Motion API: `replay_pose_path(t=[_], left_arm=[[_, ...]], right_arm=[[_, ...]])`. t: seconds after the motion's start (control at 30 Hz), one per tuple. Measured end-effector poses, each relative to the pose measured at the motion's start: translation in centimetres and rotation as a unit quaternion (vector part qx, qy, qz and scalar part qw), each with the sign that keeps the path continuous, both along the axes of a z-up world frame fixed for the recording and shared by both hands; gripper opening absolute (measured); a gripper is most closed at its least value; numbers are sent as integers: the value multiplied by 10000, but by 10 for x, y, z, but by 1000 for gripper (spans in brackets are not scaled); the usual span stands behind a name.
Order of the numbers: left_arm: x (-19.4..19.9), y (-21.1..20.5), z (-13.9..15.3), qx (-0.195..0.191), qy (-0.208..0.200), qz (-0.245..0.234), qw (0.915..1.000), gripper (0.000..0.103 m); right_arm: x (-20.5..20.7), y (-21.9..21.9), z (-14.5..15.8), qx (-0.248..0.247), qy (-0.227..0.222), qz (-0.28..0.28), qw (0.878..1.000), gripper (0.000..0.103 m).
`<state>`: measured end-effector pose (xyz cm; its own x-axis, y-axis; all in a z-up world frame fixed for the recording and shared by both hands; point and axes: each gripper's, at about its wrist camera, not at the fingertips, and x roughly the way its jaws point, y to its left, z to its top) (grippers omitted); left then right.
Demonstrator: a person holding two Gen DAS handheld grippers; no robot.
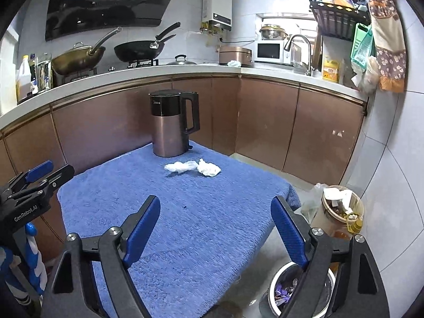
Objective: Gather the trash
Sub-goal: 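Return both tools to the white tissues on the towel, then grasp a clear plastic bag with the left tool while the right tool grasps a tissue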
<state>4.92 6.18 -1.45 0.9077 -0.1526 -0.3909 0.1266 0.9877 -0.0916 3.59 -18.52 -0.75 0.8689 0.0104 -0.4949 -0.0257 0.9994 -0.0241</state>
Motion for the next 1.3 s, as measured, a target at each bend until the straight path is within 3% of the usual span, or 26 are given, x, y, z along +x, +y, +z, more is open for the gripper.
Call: replay_pose_path(t=[0.4, 0.57, 0.73, 1.03, 1.17, 1.3], left_arm=[[38, 11, -21, 82, 275, -6, 9996, 79], [55, 5, -31, 306, 457, -63, 9985, 79], [80, 7, -46, 261, 821, -407, 9955, 79], [162, -12, -75, 513, 1485, -1220, 9800, 79], [217, -40, -86, 883, 1574, -1536, 9715, 79], [273, -64, -105, 1044, 1755, -1750, 9631, 78]], right_arm=[[40, -4, -17, 102, 242, -75, 9996, 85], [62, -13, -34, 242, 421, -95, 9988, 85], [84, -19, -47, 286, 553, -38, 9981, 85], [157, -44, -77, 527, 806, 200, 9952, 85], [210, -51, -99, 641, 1000, 515, 9916, 85], [263, -55, -123, 785, 1222, 687, 9870, 76]])
